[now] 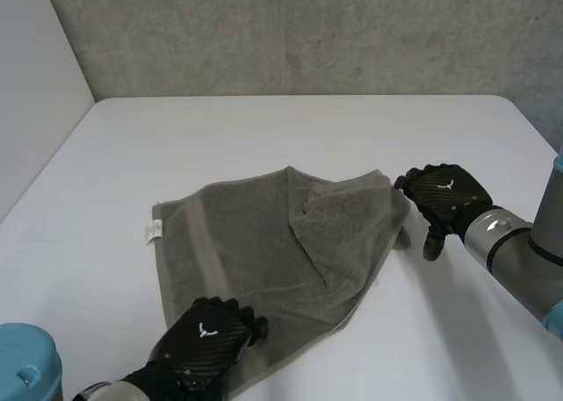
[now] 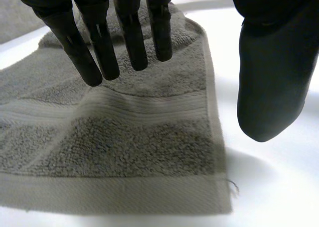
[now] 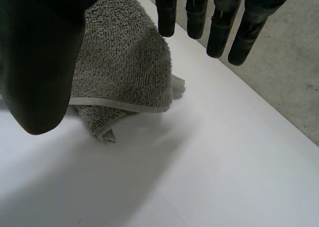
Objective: Fold the towel.
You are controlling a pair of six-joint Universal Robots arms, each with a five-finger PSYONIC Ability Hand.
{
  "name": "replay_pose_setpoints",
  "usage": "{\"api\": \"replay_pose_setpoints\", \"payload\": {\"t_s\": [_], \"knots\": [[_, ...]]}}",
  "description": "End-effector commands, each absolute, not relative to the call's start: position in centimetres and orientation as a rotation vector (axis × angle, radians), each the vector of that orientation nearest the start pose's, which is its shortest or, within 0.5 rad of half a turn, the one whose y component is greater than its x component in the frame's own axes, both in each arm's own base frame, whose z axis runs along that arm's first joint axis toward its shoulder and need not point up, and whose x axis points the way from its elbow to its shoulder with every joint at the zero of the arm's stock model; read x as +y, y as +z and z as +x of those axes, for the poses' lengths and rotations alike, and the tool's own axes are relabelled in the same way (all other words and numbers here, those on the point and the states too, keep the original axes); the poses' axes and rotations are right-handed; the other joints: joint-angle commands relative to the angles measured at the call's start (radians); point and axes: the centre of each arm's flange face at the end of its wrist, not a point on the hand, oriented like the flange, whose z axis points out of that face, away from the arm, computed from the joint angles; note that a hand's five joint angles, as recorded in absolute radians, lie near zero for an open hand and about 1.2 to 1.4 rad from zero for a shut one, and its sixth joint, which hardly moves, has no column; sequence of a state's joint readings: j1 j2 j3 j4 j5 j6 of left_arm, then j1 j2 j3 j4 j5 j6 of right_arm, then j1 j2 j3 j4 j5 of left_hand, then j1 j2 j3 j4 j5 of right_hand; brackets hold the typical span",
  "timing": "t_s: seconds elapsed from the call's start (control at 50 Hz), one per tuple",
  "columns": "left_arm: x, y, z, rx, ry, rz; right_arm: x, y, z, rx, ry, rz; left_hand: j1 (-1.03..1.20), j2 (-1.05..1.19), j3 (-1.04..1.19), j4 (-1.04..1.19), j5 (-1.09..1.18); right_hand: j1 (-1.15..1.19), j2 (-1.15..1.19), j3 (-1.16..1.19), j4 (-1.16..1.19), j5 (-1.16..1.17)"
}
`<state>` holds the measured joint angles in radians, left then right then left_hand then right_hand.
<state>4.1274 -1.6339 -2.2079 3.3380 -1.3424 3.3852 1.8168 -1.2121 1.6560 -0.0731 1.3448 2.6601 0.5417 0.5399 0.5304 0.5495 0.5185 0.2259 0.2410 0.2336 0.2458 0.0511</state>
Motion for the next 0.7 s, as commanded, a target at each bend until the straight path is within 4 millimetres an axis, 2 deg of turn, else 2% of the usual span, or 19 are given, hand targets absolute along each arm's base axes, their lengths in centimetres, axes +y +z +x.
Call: {"api": "replay_pose_setpoints", "payload": {"t_s": [0.02,0.26,0.46,0.7], "knots": [[-10.3,13.3,-24.9,2.695,-1.746,1.406,-28.2,17.4,22.8,2.300,-1.748,-1.090,-0.087,-0.086,-0.076,-0.095,-0.239,-0.051,-0.066,-0.059,-0.071,-0.051],[-10.5,12.3,-25.0,2.713,-1.701,1.405,-28.2,17.2,22.8,2.297,-1.753,-1.090,-0.082,-0.080,-0.070,-0.089,-0.233,-0.051,-0.066,-0.059,-0.071,-0.051],[-10.6,11.6,-25.0,2.608,-1.666,1.477,-28.1,17.2,22.8,2.295,-1.749,-1.092,-0.082,-0.080,-0.070,-0.089,-0.233,-0.051,-0.066,-0.059,-0.071,-0.051],[-11.1,11.1,-25.3,2.578,-1.698,1.470,-28.0,16.9,22.8,2.298,-1.746,-1.095,-0.061,-0.059,-0.050,-0.069,-0.212,-0.051,-0.066,-0.059,-0.071,-0.051]]}}
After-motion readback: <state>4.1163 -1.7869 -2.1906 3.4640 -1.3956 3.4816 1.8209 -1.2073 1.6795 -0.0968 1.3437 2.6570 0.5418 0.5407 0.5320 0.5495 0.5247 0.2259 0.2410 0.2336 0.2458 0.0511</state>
